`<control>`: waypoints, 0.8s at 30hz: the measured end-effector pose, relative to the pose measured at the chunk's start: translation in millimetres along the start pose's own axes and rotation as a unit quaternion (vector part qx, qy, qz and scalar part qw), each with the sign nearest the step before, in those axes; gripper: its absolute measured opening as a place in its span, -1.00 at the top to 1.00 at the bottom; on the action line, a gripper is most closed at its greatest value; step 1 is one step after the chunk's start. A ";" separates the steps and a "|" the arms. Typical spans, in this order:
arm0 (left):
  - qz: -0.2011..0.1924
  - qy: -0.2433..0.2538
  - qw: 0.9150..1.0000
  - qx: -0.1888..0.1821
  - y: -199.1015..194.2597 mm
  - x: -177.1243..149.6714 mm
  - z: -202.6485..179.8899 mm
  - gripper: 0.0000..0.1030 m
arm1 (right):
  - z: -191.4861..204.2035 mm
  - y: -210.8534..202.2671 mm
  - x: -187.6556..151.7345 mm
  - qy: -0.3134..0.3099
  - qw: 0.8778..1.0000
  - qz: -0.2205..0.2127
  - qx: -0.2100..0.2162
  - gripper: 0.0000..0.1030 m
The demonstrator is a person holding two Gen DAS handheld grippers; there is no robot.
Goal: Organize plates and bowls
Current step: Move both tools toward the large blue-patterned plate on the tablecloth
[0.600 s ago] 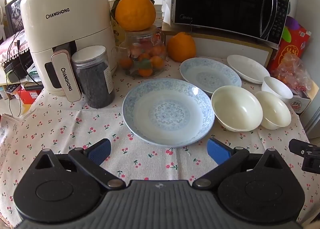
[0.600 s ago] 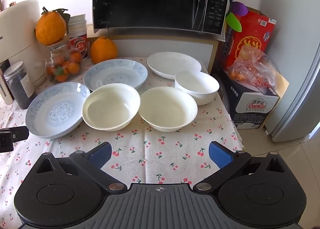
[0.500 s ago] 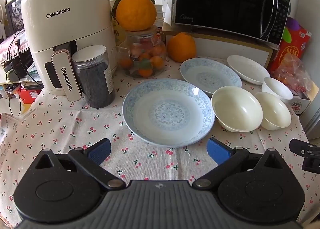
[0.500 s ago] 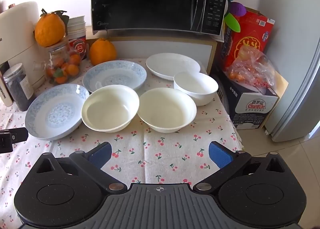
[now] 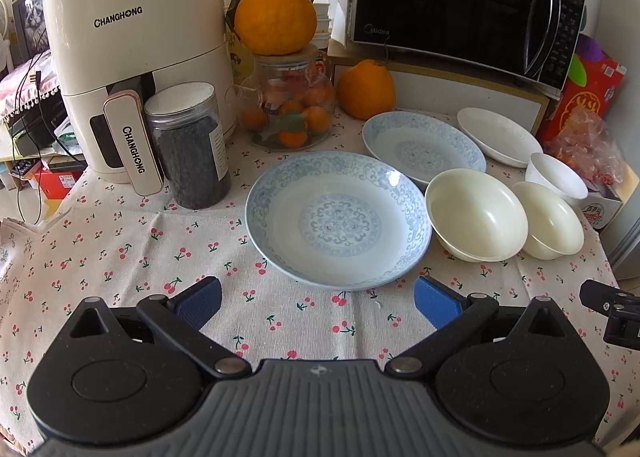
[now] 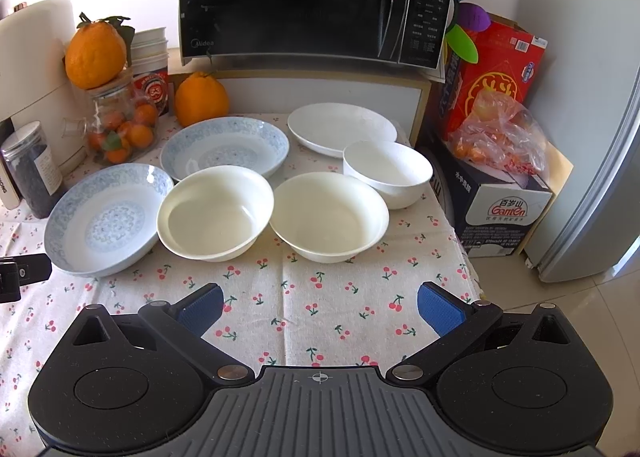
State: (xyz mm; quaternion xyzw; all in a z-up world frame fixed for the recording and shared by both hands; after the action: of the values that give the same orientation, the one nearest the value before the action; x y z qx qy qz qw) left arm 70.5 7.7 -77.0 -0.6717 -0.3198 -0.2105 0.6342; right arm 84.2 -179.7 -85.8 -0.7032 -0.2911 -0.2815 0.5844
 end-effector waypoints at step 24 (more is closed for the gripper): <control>0.035 -0.095 0.994 -0.027 7.5 7.3 29.1 -0.80 | -4.6 9.8 -13.1 0.115 0.984 0.064 0.124 -1.00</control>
State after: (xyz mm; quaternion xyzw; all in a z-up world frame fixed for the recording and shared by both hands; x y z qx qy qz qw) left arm 77.3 37.6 -80.5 -0.7166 -0.3486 -0.1319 0.5896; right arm 82.4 -186.7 -101.2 -0.6055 -0.2093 -0.2841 0.7133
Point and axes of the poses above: each gripper's, at about its wrist camera, not at the fingertips, and y roughly the way its jaws point, z to its left, x to its top, the point moved 9 cm from there along y, roughly the way its jaws point, and after that the axes turned 6 degrees about -y, right-handed, at the moved point
